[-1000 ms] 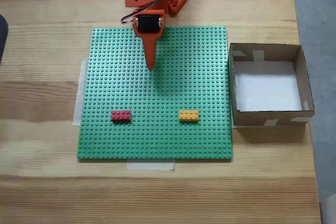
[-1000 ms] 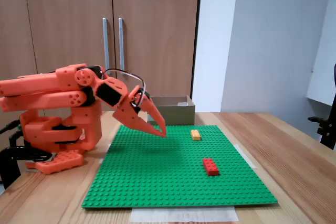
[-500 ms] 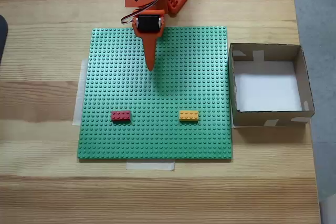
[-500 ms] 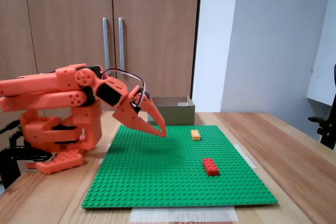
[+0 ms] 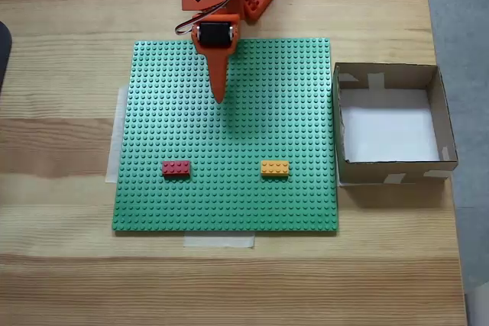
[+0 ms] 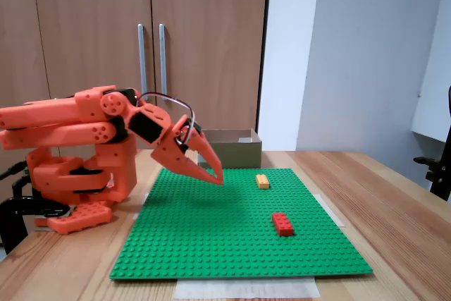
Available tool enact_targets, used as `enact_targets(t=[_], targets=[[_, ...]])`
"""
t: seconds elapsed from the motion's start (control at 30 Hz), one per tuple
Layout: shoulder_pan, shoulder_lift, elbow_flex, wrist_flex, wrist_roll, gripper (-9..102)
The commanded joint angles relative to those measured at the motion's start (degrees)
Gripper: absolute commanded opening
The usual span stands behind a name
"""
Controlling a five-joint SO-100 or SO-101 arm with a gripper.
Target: Pick the yellow lego block and put it in the box.
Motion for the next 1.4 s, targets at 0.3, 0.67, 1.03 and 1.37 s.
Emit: enact_targets(t=[0.3, 0.67, 1.03, 1.37], targets=[[0.35, -10.55, -13.97, 5.98, -2.37, 0], [-1.41, -28.30, -32.87, 12.48, 2.99, 1], [-4.66, -47.46, -53.70, 22.06, 6.33, 7], [-8.09, -60.56, -67.94, 29.71, 10.63, 19]])
